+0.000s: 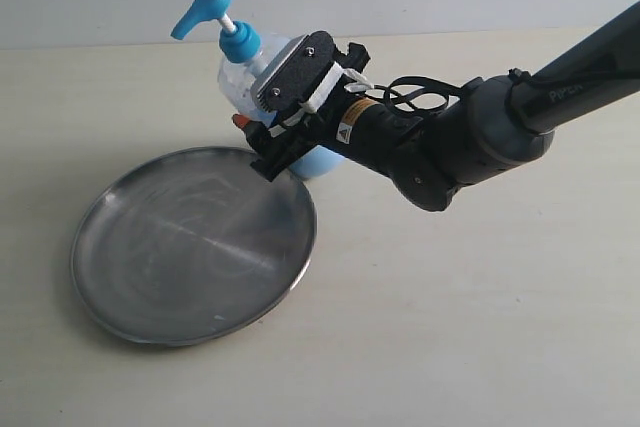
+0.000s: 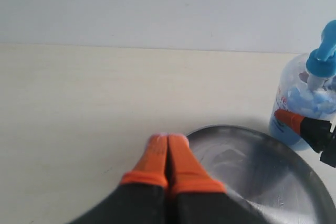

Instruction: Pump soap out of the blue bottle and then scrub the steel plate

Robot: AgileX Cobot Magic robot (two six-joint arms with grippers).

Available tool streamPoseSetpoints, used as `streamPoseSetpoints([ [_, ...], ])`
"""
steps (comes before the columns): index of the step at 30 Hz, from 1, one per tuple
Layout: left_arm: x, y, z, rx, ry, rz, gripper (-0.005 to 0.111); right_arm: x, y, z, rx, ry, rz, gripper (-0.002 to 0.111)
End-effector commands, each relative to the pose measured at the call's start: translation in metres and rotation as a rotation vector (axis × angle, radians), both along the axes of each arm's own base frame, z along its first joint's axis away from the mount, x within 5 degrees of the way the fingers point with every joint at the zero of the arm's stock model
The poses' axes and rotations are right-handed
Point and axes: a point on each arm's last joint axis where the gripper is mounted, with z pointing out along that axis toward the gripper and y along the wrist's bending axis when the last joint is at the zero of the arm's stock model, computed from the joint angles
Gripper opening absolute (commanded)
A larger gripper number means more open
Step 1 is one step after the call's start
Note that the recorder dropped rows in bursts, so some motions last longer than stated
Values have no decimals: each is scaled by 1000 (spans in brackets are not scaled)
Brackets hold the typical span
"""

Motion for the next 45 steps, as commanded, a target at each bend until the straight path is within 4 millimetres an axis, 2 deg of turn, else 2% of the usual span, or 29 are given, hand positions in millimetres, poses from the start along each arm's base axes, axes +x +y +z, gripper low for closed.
streamPoseSetpoints([
  [1, 14, -2, 18, 8, -3, 3, 0, 2, 4, 15, 46, -66, 13, 0],
  [9, 36, -4, 59, 38, -61, 2, 0, 2, 4, 15, 46, -66, 13, 0],
  [12, 40, -5, 67, 34, -88, 3, 0, 2, 4, 15, 46, -66, 13, 0],
  [41, 40, -5, 69, 32, -105, 3, 0, 2, 4, 15, 46, -66, 13, 0],
  [45, 46, -6, 65, 35, -79, 2, 0, 2, 4, 15, 46, -66, 13, 0],
])
